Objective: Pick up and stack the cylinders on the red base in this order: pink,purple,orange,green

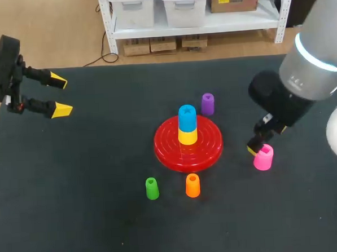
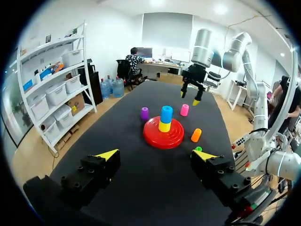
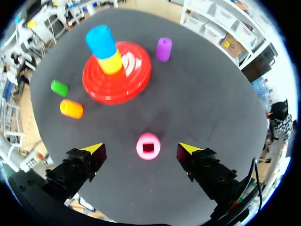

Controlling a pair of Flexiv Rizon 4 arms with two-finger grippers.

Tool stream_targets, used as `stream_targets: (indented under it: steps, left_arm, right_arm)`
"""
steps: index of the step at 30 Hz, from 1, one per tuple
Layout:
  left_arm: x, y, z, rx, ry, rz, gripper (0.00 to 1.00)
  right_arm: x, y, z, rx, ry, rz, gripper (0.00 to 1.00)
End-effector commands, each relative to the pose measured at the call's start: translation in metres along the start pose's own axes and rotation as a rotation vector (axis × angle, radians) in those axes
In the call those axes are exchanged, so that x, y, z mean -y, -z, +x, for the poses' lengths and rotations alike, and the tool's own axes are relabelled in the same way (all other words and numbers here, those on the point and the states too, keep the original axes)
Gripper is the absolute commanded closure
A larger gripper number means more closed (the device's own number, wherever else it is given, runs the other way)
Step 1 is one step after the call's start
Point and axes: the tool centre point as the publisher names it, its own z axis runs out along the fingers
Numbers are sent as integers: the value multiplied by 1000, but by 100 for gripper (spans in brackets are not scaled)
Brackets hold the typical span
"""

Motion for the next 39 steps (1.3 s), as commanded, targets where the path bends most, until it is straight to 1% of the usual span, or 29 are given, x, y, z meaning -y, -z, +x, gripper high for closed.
stream_targets:
  steps: [1, 7, 12, 17, 24, 25, 27, 28, 30, 32, 38, 39]
  left_arm:
    - [0, 0, 1, 3, -2, -1, 0]
    - [0, 0, 1, 3, -2, -1, 0]
    - [0, 0, 1, 3, -2, -1, 0]
    - [0, 0, 1, 3, -2, -1, 0]
    - [0, 0, 1, 3, -2, -1, 0]
    - [0, 0, 1, 3, -2, -1, 0]
    - [0, 0, 1, 3, -2, -1, 0]
    - [0, 0, 1, 3, -2, -1, 0]
    - [0, 0, 1, 3, -2, -1, 0]
    - [0, 0, 1, 3, -2, -1, 0]
    - [0, 0, 1, 3, -2, -1, 0]
    - [0, 0, 1, 3, -2, -1, 0]
  right_arm:
    - [-7, -2, -4, -42, -5, 121, 0]
    - [-3, -11, -2, -59, -39, 130, 0]
    - [3, -19, 7, -74, -96, 97, 0]
    - [9, -26, 8, -78, -162, 78, 0]
    - [9, -28, 10, -80, -180, 54, 0]
    - [9, -29, 10, -80, -181, 54, 4]
    - [8, -29, 10, -80, -182, 52, 31]
    - [7, -30, 10, -82, -181, 51, 35]
    - [7, -30, 11, -83, -181, 51, 38]
    - [7, -31, 11, -85, -183, 52, 51]
    - [9, -32, 12, -87, -190, 59, 52]
    - [9, -32, 12, -87, -191, 58, 54]
